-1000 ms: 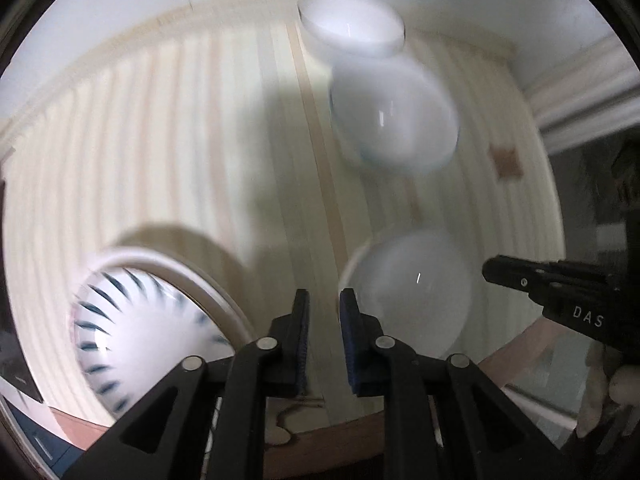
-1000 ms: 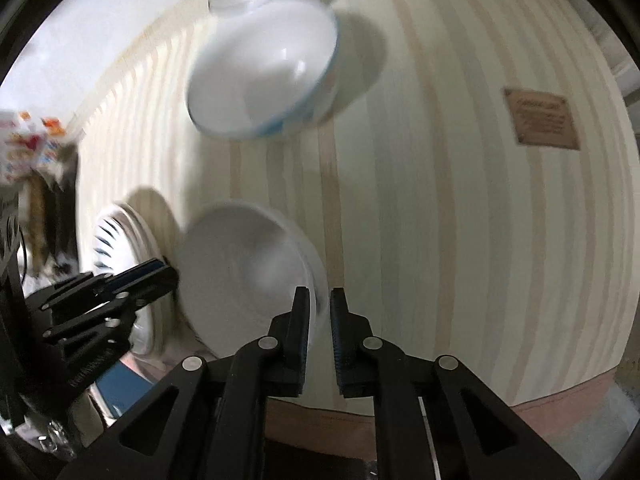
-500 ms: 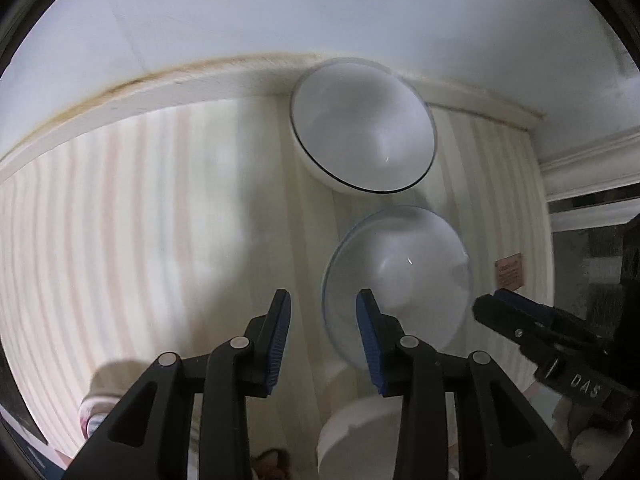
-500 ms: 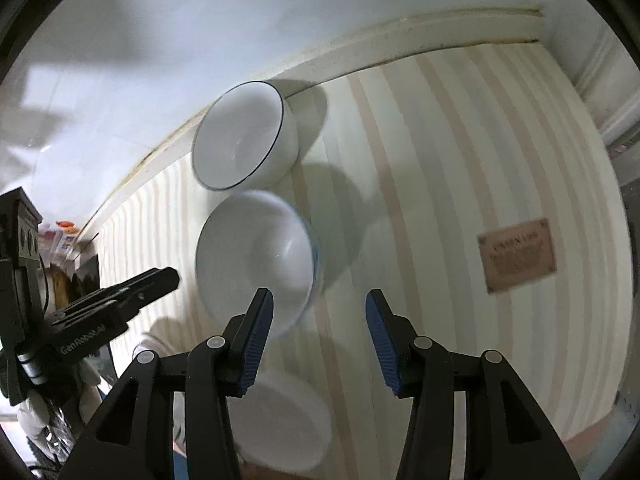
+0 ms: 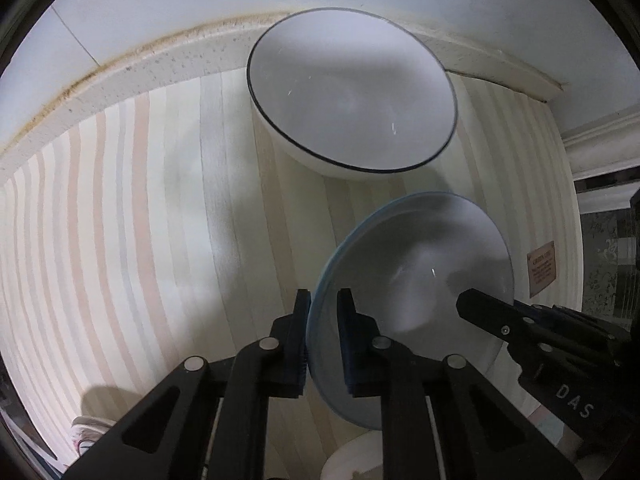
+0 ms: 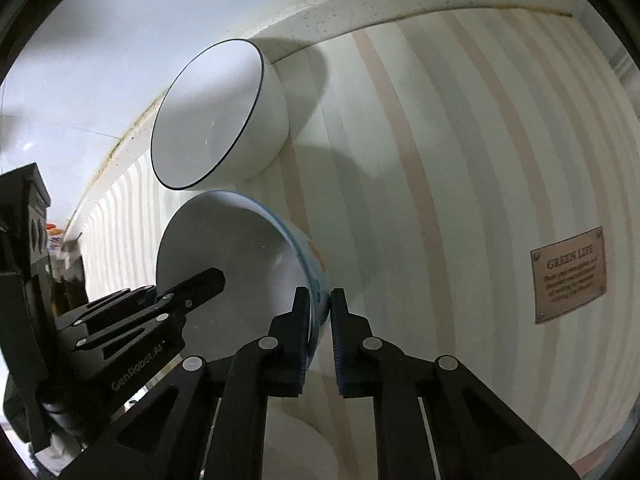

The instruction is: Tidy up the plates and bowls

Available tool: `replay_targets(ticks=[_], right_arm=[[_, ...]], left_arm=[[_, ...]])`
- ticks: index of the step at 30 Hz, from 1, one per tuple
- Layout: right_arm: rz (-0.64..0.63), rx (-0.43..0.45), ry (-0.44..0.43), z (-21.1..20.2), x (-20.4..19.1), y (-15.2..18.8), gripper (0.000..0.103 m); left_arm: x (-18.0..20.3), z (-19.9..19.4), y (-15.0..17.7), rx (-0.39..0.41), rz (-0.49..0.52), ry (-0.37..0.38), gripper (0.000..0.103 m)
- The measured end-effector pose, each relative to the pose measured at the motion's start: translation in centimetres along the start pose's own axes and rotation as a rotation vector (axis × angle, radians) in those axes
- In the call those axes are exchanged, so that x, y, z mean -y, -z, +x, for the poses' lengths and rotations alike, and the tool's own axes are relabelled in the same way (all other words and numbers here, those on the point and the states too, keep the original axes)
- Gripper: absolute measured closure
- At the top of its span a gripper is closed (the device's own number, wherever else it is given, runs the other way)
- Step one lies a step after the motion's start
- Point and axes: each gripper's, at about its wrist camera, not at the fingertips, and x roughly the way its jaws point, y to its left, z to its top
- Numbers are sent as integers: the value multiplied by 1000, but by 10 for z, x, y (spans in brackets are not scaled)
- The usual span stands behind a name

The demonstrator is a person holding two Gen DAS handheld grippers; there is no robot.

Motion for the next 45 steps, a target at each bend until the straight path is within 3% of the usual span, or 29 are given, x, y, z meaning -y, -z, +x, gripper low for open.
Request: replay_targets(ticks=[8,15,25,37,45], right_arm=[[-44,34,-25,-37,-20,20,92],[-99,51,-39,-85,-32,68,92],[-90,-53,-29,-65,-8,131,92],[-89,-97,18,-36,-1,140,92],[-74,-97,16,-39,1,139,92]], left_arm=[[8,-57,27,60,15,31,92],[9,-99,69,65,55,53,92],[5,-67,123,-47,66,30,92],[19,-39,133,-89,104,-32,92],[24,-35,133,-89,135,-67,92]])
